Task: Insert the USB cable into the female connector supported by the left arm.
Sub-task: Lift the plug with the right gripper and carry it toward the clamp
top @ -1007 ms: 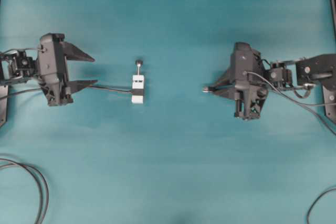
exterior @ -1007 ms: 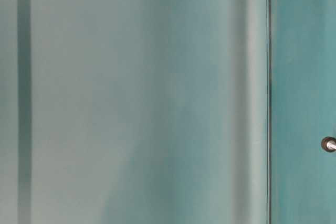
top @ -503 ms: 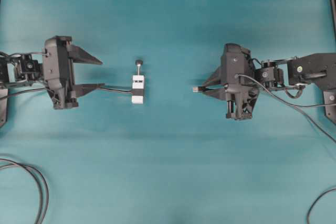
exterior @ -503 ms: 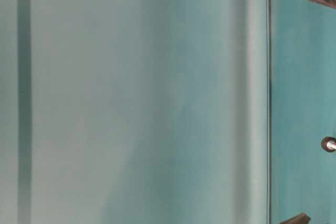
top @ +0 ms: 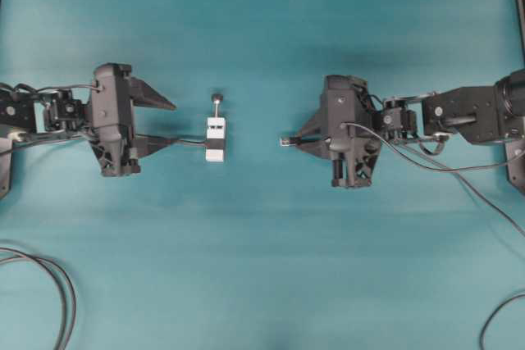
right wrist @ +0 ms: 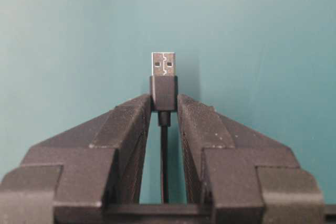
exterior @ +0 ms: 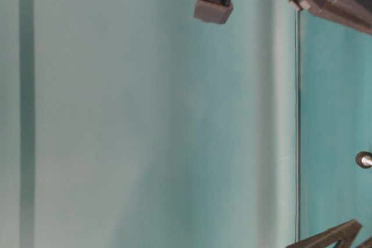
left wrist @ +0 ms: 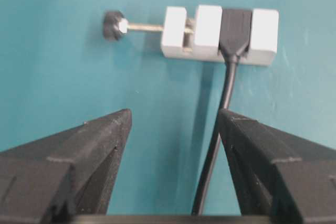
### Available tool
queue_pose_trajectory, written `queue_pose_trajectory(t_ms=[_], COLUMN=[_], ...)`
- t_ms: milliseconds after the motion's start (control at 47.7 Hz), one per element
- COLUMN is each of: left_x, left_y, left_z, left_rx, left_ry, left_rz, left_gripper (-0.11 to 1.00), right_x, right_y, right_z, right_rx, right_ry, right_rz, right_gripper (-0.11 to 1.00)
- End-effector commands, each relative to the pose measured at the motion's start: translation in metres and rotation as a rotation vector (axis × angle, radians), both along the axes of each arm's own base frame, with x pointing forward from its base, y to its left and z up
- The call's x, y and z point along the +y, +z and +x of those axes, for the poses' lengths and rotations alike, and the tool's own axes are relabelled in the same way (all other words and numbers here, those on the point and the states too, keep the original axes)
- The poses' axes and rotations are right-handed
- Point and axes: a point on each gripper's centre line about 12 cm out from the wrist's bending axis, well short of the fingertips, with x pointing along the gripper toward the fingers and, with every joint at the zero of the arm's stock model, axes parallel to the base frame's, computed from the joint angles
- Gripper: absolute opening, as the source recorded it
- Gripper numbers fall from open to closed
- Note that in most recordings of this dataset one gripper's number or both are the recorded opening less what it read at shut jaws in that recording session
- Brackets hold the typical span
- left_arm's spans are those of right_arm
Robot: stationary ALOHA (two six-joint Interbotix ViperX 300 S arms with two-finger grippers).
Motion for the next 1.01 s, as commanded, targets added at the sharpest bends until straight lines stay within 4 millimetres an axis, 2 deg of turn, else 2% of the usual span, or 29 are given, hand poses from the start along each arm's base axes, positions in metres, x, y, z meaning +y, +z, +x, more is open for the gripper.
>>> queue_pose_trajectory(t_ms=[0,231,776,986], left_x=[-0.001,-0.003,-0.004,-0.004], left_y=[0.005,0.006,-0.007,-0.008], left_z=[0.009,0.014,0.016,0.018], left_rx=[-0.038,-0.106,-0.089,-0.116], left_ry=[0.0,-0.01,-0.014,-0.015], left_rz=[-0.004,0.006,0.006,0.011], left_gripper=[0.78,0.78,0.78,0.78], right_x=[0.001,0.007,0.028,0.028], right_y=[0.013,0.02,0.039,0.035], right_z=[0.012,0.023,0.051,0.062], right_rx=[-0.053,-0.047,0.003,0.064], right_ry=[0.01,0.026,0.058,0.047], right_rz=[-0.008,-0.008,0.007,0.013], right_gripper=[0.22,0.22,0.22,0.22])
